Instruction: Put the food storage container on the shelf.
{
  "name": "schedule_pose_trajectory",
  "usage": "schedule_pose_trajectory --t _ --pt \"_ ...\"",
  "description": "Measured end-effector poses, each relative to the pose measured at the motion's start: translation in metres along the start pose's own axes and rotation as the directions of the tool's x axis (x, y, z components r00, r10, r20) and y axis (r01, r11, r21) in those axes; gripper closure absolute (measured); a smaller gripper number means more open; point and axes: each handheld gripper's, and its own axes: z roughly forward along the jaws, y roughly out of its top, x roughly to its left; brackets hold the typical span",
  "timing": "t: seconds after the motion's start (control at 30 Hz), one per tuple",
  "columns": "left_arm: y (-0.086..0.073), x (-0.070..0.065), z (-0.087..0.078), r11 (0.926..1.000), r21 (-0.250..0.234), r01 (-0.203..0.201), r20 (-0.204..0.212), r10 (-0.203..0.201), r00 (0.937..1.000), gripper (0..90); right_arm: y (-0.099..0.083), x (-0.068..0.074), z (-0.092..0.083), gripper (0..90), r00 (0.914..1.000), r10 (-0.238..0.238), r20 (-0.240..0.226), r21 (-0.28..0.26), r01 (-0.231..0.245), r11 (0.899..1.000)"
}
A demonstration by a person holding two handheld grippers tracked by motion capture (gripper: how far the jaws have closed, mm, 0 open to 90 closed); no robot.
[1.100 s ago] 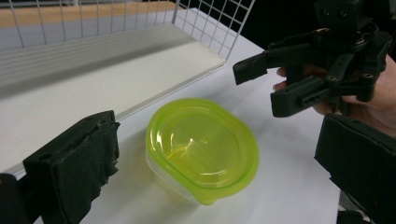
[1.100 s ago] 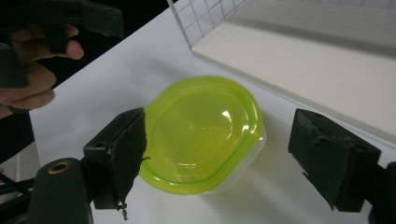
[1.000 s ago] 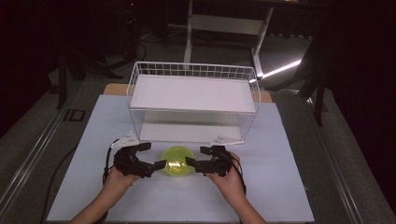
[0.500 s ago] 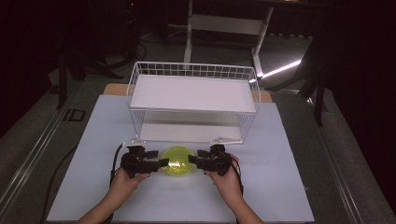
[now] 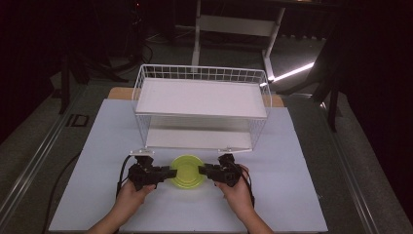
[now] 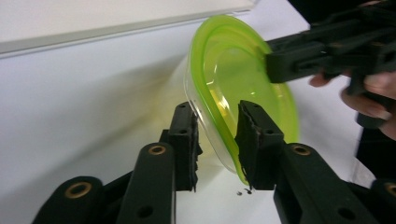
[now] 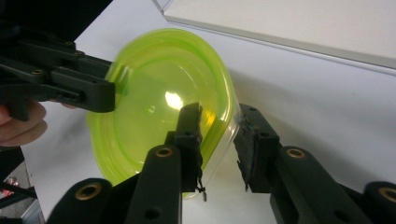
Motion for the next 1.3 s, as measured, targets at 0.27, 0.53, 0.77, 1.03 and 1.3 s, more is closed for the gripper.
schedule_pose_trajectory --t 0.27,0.53,0.77,1.03,1.3 --pt "-0.001 -0.01 -0.005 0.9998 0.001 -0.02 -0.026 0.02 0.9995 82.7 -0.004 0.007 -0.009 79.2 0.9996 -0.014 0.025 -0.009 0.014 1.0" --pt "0.005 -0.01 -0.008 0.9989 -0.047 -0.003 -0.002 0.003 1.0 82.8 0.002 0.011 -0.02 79.4 0.9988 -0.041 0.028 -0.067 0.043 0.997" --pt "0.016 -0.008 -0.002 0.9946 -0.104 0.005 -0.002 -0.005 1.0 82.7 0.016 0.01 -0.028 79.3 0.9964 -0.06 0.06 -0.103 0.066 0.993" --pt "0.027 -0.003 0.007 0.9876 -0.157 -0.007 -0.025 0.003 0.9997 82.4 0.028 0.0 -0.025 79.4 0.9952 -0.037 0.09 -0.127 0.048 0.991" --pt "0.034 0.004 0.02 0.9846 -0.173 -0.026 -0.051 0.017 0.9985 82.2 0.033 -0.013 -0.018 79.3 0.9934 -0.011 0.115 -0.127 0.025 0.992"
